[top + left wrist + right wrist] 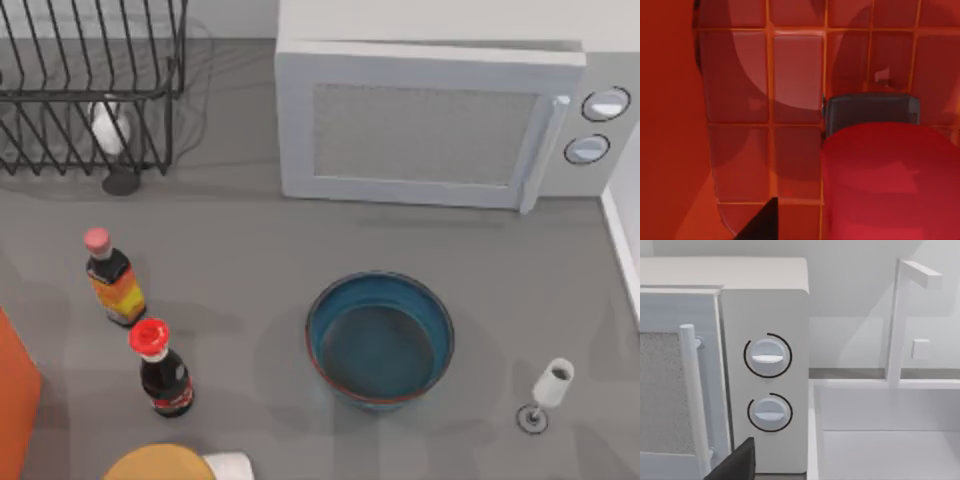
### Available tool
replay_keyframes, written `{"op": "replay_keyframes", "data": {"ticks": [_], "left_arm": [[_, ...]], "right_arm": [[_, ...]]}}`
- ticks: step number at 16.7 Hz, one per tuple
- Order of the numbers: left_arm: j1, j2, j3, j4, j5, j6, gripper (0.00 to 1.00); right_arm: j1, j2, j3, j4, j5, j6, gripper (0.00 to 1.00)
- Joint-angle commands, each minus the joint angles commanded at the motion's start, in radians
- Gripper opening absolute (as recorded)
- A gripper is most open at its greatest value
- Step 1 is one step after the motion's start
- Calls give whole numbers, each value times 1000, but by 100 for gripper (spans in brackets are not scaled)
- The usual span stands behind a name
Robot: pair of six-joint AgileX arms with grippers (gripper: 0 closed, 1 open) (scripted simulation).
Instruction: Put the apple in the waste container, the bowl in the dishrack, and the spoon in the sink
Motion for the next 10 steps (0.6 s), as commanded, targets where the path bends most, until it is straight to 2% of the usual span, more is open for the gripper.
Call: {"op": "replay_keyframes", "data": {"ticks": [10], "left_arm": [[-7,-23,-16,20,0,-32,100]], "right_arm": [[0,0,0,0,0,0,100]]}}
